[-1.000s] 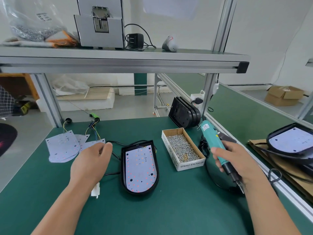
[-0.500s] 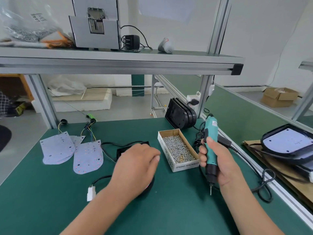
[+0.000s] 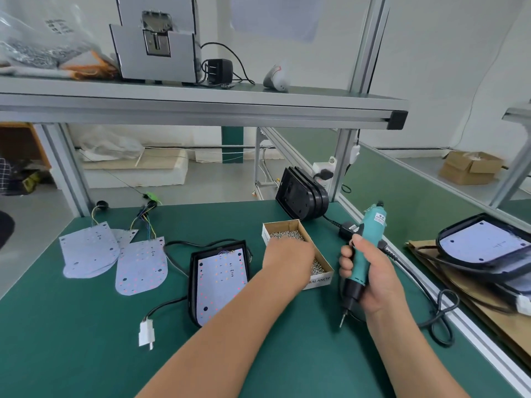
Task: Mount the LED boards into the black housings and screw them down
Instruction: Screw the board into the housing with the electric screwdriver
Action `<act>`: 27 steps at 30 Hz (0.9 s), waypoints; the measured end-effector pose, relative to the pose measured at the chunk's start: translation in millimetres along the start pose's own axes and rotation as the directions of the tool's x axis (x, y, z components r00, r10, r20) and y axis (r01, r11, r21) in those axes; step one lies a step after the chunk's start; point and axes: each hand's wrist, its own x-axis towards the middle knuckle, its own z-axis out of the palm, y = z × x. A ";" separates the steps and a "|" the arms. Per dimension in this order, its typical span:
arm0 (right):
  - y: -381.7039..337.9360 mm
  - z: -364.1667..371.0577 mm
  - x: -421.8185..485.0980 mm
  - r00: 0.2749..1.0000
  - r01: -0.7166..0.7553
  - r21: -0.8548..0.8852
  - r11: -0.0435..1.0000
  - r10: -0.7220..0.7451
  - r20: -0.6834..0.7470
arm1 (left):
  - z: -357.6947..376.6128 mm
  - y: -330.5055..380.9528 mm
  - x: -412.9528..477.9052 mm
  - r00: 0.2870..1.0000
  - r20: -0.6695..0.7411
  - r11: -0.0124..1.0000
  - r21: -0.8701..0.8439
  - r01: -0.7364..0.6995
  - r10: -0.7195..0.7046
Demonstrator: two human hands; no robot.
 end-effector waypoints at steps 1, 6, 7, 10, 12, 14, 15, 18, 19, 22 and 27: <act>-0.2 -1.6 1.3 1.000 -0.002 0.010 1.000 0.002 -0.001 | 4.4 -2.1 3.5 1.000 0.008 1.000 -0.005 0.003 -0.003; 0.8 -2.1 3.3 1.000 0.005 0.030 1.000 -0.005 0.015 | 17.3 -12.1 11.9 0.999 0.032 0.997 -0.074 -0.007 0.010; 1.2 -1.6 3.2 1.000 0.007 0.029 1.000 -0.007 0.018 | 18.5 -12.9 12.7 0.999 0.038 0.996 -0.091 -0.006 0.009; 1.2 -0.3 2.6 1.000 0.011 0.026 1.000 -0.011 0.013 | 20.3 -13.4 12.7 0.999 0.052 0.995 -0.097 0.003 0.002; 0.8 -0.4 2.3 1.000 0.012 0.034 0.999 -0.012 0.005 | 21.5 -13.2 12.4 0.999 0.049 0.997 -0.079 0.002 0.002; 0.5 -1.0 2.4 1.000 0.016 0.038 0.999 -0.016 -0.002 | 21.5 -12.6 12.7 0.998 0.059 0.998 -0.064 0.000 0.003; 0.5 -1.1 2.6 1.000 0.017 0.039 0.999 -0.016 -0.003 | 20.9 -12.4 12.9 0.998 0.066 0.998 -0.057 -0.002 0.006; 1.4 -1.0 3.8 1.000 0.014 0.036 0.999 -0.014 -0.002 | 17.8 -11.7 13.8 0.995 0.099 0.998 -0.057 -0.004 0.009; 1.9 -1.3 4.0 1.000 0.015 0.033 0.999 -0.015 -0.001 | 16.5 -11.9 14.4 0.994 0.107 0.998 -0.069 -0.006 0.013; 2.9 -2.4 5.2 1.000 0.012 0.032 0.999 -0.013 0.002 | 14.3 -13.3 17.3 0.992 0.126 0.994 -0.111 -0.010 0.024; 2.8 -3.4 6.3 1.000 0.003 0.038 0.999 -0.003 -0.003 | 14.9 -13.7 15.1 0.991 0.130 0.993 -0.115 -0.022 0.037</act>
